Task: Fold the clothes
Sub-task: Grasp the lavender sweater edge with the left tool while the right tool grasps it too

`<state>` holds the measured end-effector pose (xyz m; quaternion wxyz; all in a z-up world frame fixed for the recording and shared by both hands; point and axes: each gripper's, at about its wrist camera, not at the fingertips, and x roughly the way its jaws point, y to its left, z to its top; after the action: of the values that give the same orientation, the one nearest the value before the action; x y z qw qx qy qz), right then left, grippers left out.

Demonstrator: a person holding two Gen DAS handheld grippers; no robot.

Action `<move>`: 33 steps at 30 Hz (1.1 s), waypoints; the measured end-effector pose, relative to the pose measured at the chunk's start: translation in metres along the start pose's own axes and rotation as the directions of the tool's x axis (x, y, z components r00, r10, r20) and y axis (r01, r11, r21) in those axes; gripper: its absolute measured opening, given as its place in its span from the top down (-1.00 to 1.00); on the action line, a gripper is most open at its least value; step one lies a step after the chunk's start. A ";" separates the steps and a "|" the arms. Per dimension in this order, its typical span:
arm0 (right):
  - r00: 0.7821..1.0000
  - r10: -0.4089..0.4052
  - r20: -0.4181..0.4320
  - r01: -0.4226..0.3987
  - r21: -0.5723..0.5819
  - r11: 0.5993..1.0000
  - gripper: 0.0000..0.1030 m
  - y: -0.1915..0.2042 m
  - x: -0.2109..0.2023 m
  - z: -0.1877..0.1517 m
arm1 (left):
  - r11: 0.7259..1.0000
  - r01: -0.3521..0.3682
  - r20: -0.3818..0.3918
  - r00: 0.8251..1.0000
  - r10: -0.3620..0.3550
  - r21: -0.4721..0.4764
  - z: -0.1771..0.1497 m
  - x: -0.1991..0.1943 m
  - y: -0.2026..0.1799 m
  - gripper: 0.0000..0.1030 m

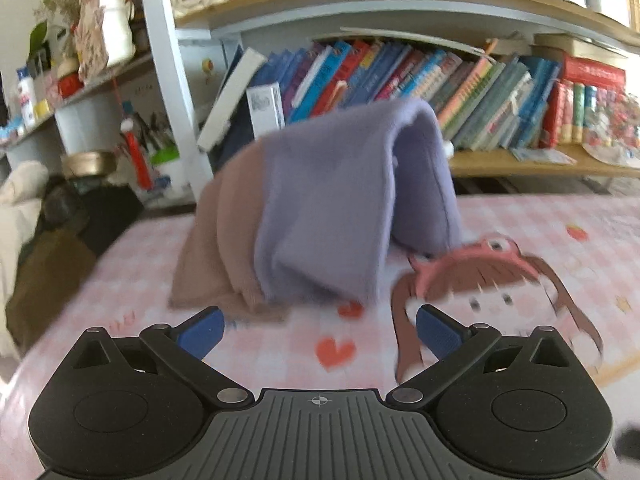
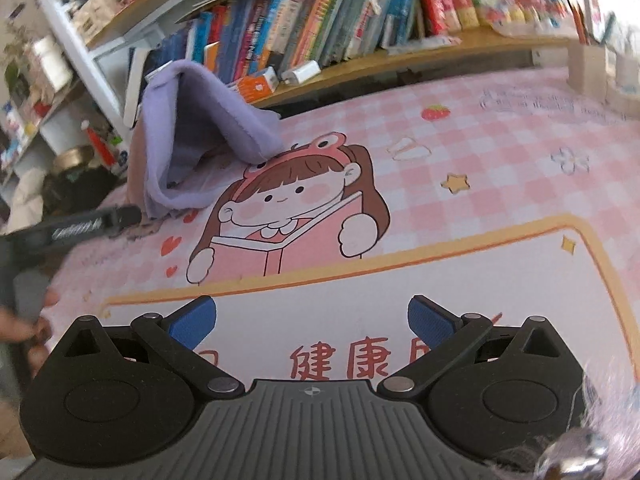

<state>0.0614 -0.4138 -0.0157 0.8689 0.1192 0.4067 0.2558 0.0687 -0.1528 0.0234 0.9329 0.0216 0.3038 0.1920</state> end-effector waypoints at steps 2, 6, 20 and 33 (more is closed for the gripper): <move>0.999 0.038 -0.015 -0.037 0.058 0.998 -1.00 -0.004 0.000 0.002 | 1.000 -0.018 0.031 0.999 0.017 0.013 0.013 0.012 -0.007 -1.00; 0.997 0.073 -0.012 -0.072 0.109 0.991 -1.00 -0.006 0.000 0.004 | 0.996 -0.042 0.047 0.998 0.038 0.080 0.031 0.036 -0.023 -0.99; 0.942 0.337 -0.009 -0.308 0.384 0.871 -1.00 -0.040 0.004 0.017 | 0.990 -0.126 -0.033 0.991 0.128 0.069 0.035 0.070 0.001 0.92; 0.821 0.569 0.051 -0.453 0.665 0.594 -1.00 -0.036 0.033 0.035 | 0.984 0.025 0.176 0.983 -0.057 0.178 -0.006 -0.081 -0.010 0.93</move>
<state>0.1185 -0.4263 -0.0297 0.6233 0.5031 0.4888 0.3457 0.0086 -0.1931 0.0620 0.9549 0.1144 0.2339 0.1424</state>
